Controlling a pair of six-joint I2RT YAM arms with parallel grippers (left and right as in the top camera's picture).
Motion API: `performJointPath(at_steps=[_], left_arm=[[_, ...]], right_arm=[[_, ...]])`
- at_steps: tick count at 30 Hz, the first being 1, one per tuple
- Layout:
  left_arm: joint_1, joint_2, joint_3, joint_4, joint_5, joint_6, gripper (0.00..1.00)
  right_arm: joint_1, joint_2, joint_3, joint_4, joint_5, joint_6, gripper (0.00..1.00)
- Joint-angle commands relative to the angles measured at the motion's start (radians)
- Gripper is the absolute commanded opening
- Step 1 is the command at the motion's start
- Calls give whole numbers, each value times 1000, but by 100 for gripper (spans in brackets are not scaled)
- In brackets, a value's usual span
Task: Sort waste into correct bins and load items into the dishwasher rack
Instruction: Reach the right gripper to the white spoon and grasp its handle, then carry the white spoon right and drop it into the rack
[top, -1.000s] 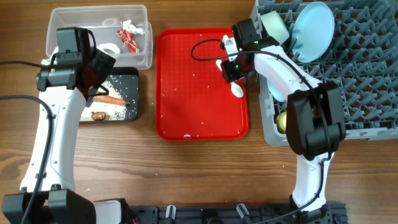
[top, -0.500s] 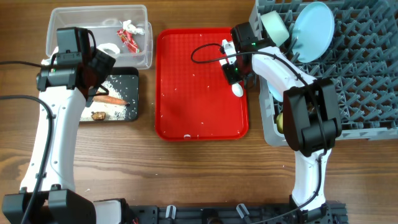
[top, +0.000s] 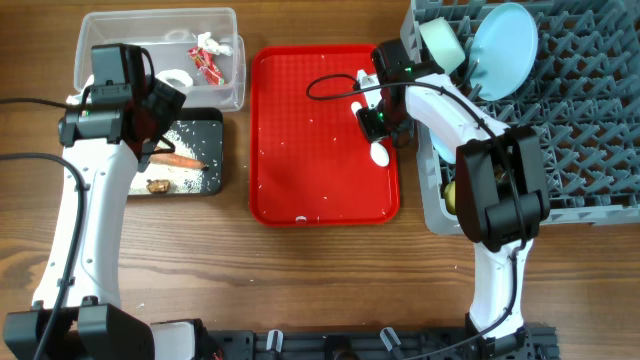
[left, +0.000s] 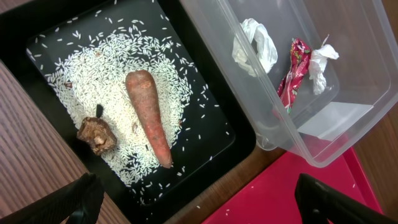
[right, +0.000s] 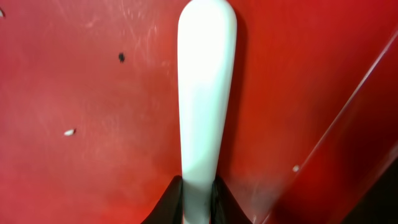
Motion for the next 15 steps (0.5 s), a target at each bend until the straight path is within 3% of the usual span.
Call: performJointPath(at_steps=[1, 15], left_arm=[[-3, -3, -3, -1, 5, 20, 100], [-3, -3, -3, -1, 5, 20, 100]], right_arm=[[3, 29, 17, -49, -19, 31, 4], [-26, -402, 26, -66, -8, 80, 4]])
